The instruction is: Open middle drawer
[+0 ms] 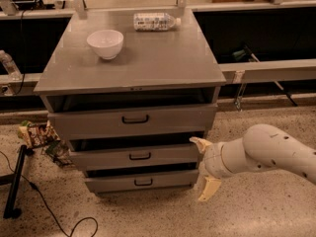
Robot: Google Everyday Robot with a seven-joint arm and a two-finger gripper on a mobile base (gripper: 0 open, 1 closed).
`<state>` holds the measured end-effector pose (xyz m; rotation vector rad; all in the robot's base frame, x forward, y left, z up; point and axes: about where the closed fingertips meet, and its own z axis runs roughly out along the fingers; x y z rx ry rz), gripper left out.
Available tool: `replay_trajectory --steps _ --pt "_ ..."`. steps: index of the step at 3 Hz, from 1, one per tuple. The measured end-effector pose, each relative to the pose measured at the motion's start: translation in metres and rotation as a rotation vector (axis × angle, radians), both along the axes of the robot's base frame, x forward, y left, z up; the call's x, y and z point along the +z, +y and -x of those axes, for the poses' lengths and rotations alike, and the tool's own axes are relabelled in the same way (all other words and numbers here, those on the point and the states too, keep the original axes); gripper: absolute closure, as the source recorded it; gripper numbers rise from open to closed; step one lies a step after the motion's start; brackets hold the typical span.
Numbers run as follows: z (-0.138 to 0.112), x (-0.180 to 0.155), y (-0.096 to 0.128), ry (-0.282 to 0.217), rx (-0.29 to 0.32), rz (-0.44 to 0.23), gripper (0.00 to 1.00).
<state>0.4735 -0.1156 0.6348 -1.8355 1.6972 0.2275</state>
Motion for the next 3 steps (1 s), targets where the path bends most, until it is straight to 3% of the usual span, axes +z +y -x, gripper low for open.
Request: replay_trajectory --steps 1,2,3 --pt "-0.004 -0.029 0.007 0.034 0.015 -0.041 0.0" --pt "-0.038 -0.101 0.036 0.04 0.094 -0.095 0.0" --pt "-0.063 -0.14 0.059 0.015 0.158 -0.11 0.0"
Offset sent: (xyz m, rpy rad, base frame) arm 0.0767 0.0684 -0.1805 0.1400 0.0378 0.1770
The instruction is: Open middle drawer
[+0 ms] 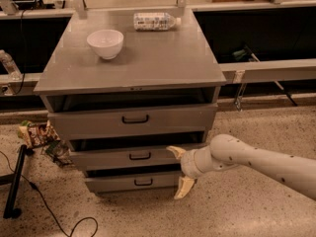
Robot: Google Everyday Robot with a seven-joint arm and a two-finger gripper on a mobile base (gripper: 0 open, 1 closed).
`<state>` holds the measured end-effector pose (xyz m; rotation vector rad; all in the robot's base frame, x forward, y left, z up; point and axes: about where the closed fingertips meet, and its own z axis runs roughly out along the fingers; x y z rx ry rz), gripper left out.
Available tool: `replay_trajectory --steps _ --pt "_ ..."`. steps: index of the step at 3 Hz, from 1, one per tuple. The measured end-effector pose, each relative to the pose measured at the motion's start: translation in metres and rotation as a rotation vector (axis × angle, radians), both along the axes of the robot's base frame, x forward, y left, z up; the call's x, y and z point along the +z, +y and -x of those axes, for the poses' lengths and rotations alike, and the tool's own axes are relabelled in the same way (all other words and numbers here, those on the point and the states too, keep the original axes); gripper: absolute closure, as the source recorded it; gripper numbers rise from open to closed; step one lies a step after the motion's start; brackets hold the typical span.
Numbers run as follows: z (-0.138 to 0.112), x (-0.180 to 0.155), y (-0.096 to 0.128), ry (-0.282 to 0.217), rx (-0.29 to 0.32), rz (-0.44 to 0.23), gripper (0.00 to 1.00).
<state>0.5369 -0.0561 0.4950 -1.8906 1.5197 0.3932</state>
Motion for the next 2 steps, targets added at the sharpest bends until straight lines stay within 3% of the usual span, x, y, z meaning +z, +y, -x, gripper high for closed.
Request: replay_trajectory --steps 1,2 --pt "-0.024 -0.039 0.021 -0.038 0.046 0.022 0.0" --pt "-0.047 -0.071 0.032 -0.093 0.071 0.089 0.0"
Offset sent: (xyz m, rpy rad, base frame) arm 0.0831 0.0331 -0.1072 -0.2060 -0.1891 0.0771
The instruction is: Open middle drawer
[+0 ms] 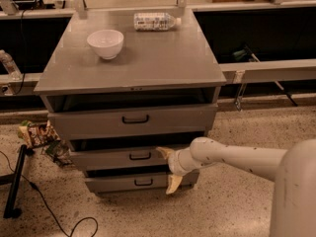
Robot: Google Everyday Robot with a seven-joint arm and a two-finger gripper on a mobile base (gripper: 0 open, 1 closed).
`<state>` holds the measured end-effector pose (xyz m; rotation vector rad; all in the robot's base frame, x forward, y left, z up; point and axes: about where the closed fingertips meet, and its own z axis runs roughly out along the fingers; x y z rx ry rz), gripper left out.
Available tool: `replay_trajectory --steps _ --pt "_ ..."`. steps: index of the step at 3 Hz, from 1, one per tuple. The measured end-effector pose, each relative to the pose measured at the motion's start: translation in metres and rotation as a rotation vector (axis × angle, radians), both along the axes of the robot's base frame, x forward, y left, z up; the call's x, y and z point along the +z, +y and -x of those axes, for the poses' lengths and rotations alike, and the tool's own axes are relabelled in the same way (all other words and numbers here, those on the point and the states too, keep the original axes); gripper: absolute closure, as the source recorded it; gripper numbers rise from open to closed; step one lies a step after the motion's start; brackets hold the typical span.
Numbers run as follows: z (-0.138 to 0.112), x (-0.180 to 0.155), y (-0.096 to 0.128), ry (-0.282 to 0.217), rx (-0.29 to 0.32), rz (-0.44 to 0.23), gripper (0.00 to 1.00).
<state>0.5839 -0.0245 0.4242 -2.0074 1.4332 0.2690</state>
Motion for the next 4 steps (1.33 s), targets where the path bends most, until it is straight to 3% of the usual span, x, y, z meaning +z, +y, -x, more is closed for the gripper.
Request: replay_trajectory --steps 1,2,3,4 --pt "-0.023 -0.016 -0.005 -0.069 -0.029 0.048 0.0" --pt "-0.052 -0.009 -0.02 -0.168 -0.072 0.109 0.0" --pt "-0.064 -0.004 -0.026 -0.204 -0.08 0.133 0.0" --pt "-0.073 -0.017 -0.023 -0.178 -0.069 0.116 0.31"
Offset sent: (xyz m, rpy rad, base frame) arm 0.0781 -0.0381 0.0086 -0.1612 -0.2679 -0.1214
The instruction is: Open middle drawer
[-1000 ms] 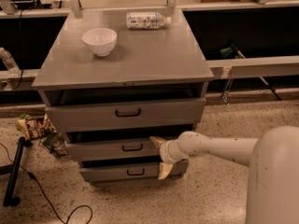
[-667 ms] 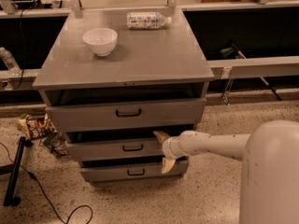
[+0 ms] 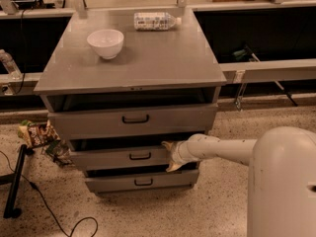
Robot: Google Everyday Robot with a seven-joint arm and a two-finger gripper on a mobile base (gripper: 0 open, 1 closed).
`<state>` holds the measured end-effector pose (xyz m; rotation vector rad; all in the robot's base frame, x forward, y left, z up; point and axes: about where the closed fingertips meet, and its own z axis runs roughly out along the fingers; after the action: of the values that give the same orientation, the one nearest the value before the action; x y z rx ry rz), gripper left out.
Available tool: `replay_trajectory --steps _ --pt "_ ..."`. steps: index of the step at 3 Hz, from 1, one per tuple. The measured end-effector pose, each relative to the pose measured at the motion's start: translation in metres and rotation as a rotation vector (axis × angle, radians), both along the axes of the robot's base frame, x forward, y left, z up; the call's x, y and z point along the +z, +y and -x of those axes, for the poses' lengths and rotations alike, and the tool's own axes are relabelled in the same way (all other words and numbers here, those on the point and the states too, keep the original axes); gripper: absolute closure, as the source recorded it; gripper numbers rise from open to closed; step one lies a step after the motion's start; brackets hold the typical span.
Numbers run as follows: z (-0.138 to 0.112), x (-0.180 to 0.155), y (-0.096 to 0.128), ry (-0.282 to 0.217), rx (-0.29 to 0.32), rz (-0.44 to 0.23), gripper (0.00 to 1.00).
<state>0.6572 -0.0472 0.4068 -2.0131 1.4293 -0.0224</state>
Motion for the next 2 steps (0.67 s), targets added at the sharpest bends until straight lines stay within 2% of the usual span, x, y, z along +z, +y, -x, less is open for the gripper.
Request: replay_trajectory --steps 1,2 --pt "-0.003 0.001 0.0 0.01 0.012 -0.011 0.56" --pt "0.003 0.02 -0.011 0.038 0.027 0.02 0.79"
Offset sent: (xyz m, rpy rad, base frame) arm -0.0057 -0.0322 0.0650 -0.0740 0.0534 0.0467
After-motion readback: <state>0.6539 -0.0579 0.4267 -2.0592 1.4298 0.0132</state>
